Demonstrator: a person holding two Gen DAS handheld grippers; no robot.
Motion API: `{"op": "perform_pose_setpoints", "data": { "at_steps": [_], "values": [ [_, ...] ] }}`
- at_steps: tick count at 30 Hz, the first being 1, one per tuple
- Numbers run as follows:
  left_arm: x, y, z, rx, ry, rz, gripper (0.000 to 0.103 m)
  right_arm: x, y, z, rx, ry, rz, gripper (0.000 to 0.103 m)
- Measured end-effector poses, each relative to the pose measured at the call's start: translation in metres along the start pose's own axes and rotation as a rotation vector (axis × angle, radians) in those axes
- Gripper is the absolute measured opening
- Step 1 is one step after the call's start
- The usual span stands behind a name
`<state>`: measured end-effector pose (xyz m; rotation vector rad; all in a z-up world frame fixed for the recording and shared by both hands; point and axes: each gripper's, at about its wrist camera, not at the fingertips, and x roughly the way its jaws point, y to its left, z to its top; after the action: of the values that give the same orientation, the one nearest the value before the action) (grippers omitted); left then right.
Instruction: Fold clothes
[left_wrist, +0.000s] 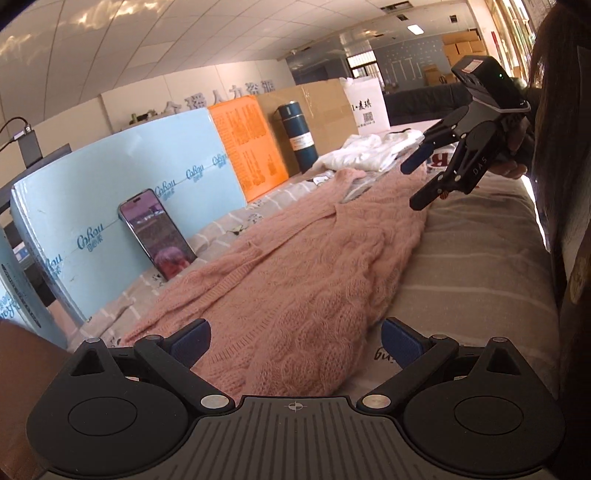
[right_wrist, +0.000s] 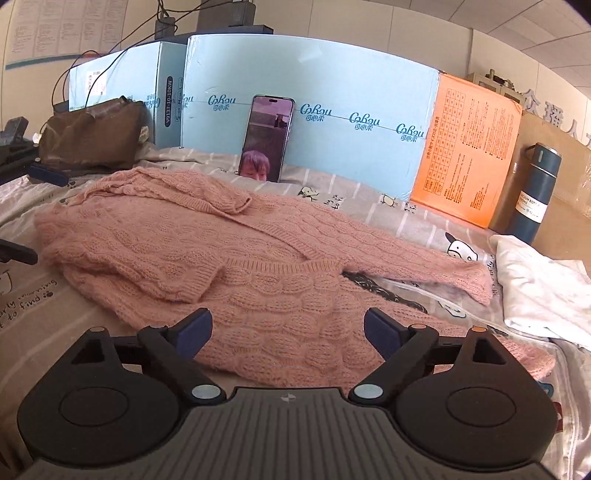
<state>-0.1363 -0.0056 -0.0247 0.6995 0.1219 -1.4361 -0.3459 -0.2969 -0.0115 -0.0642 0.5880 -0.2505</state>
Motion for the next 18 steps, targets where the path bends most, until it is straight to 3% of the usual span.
{"op": "perform_pose_setpoints", "data": {
  "at_steps": [5, 10, 14, 18],
  "values": [
    [0.01, -0.005, -0.006, 0.057, 0.139, 0.071, 0.1, -0.003, 0.006, -0.016, -0.123, 0.09, 0.021, 0.091],
    [0.026, -0.006, -0.003, 0.058, 0.111, 0.094, 0.1, 0.009, 0.01, -0.014, -0.184, 0.087, 0.036, 0.095],
    [0.034, 0.0, -0.002, 0.051, 0.093, 0.068, 0.1, 0.017, -0.007, -0.009, -0.159, 0.069, 0.014, 0.095],
    [0.029, 0.02, -0.013, -0.029, 0.129, 0.127, 0.1, 0.026, -0.024, -0.004, -0.133, 0.05, -0.008, 0.095]
  ]
}}
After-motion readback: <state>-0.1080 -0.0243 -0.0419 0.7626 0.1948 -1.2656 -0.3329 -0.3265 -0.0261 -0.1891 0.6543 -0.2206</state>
